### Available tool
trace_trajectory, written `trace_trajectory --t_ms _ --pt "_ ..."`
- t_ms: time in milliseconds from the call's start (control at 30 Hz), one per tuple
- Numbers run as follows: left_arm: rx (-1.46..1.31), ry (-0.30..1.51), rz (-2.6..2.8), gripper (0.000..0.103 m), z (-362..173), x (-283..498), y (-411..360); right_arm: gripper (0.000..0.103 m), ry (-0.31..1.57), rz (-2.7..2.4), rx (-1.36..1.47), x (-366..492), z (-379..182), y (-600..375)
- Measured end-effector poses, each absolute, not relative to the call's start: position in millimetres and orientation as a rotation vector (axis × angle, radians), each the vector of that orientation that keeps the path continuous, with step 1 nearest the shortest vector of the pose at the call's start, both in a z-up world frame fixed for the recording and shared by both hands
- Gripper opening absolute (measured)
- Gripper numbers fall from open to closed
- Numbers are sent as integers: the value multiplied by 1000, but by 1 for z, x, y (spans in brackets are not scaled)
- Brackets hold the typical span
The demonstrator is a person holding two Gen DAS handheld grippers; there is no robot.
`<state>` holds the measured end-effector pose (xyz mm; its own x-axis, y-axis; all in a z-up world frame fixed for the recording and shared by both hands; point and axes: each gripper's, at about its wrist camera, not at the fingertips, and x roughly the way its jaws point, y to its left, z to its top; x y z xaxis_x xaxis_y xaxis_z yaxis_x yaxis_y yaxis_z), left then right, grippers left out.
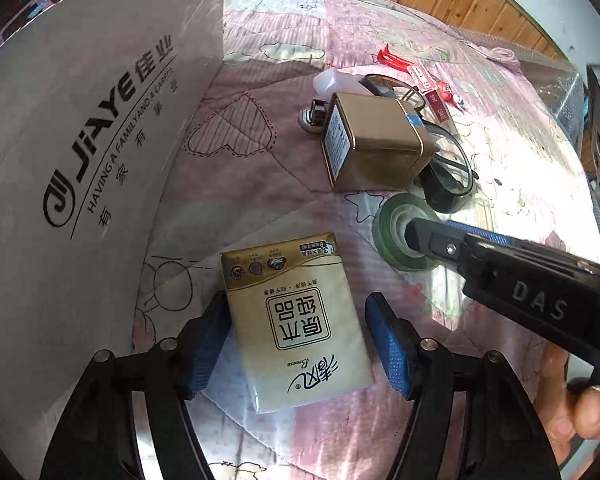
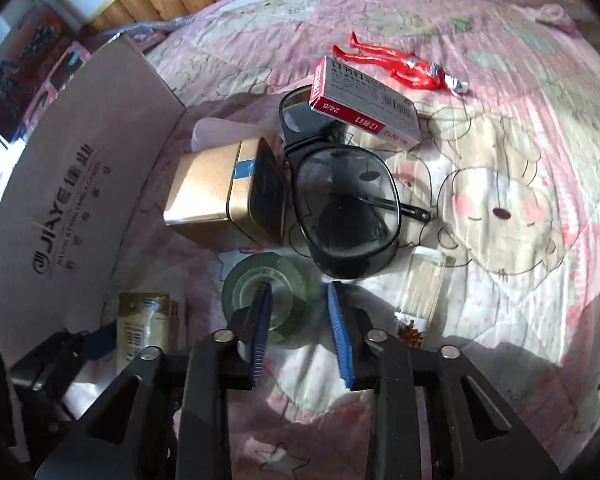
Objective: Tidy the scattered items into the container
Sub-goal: 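Grasp the green tape roll with the right tool while the left tool grasps the beige tissue pack, then carry the tape roll in the right tool over the box while the left tool carries the tissue pack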
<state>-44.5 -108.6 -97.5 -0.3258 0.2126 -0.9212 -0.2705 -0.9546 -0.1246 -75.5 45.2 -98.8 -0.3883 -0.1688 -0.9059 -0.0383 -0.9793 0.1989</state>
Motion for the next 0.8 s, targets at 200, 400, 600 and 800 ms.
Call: trace_trajectory --t_ms 200,400,600,800 --pt "-1577 114 2347 52 -92 -41 -117 13 -380 -2526 1689 -62 -91 57" --pt "-1501 101 2341 52 -69 -30 -123 13 -483 -2522 1693 -39 -81 68" --pt "-1469 87 2336 52 -52 -22 -115 13 -513 -2546 1701 -23 -71 72" --pt "-1432 55 2331 52 -35 -16 -114 13 -506 -2569 1698 -10 -60 67"
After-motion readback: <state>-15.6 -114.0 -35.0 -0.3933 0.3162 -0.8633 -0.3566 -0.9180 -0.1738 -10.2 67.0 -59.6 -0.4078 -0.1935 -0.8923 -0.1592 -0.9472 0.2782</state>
